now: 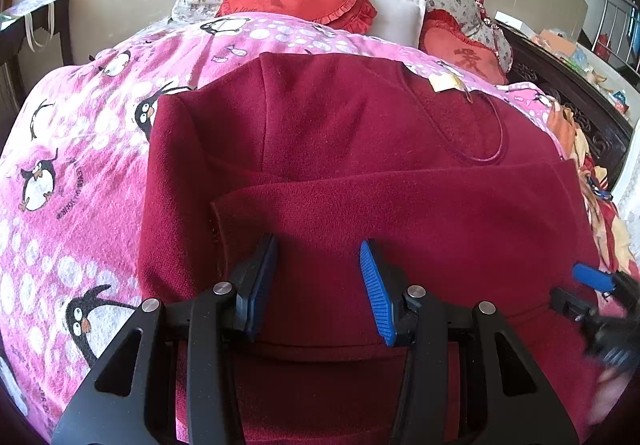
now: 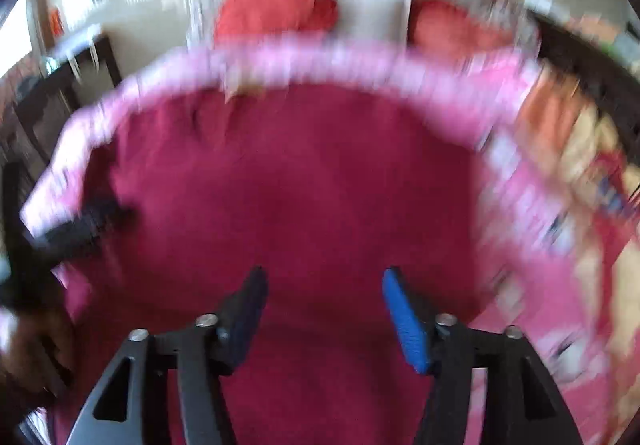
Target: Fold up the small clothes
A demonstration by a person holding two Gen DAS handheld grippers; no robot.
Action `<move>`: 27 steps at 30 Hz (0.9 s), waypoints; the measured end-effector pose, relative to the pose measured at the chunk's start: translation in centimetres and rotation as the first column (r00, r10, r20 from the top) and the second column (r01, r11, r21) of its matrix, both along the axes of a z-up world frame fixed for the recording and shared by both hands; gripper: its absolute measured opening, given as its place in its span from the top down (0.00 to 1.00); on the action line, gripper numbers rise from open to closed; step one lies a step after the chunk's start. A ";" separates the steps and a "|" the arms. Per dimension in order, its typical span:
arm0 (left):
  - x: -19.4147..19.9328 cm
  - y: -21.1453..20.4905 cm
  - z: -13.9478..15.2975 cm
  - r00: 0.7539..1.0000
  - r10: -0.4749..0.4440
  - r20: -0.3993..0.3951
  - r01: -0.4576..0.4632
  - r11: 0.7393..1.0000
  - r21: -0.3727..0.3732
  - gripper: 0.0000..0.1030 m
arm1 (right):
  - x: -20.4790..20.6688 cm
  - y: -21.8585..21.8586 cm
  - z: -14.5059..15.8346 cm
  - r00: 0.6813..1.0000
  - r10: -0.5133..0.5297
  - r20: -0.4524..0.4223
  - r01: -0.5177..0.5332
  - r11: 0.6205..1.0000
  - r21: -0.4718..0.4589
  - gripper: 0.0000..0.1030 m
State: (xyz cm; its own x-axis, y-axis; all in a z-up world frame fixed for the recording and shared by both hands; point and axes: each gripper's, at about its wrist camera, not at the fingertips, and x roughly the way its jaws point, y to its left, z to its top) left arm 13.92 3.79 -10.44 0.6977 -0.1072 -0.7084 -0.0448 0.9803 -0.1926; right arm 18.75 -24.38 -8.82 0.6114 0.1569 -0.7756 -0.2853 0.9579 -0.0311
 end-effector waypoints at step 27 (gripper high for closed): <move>0.1 -0.4 0.1 1.000 0.000 -0.006 0.000 1.000 0.027 0.58 | -1.8 -0.1 -0.6 0.999 0.011 0.036 -0.012 0.998 0.056 0.03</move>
State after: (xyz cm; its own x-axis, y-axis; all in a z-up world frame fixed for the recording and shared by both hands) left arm 13.98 3.34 -10.31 0.6936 -0.0880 -0.7149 -0.0456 0.9852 -0.1655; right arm 17.00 -24.45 -9.43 0.6361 0.2066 -0.7434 -0.2960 0.9551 0.0121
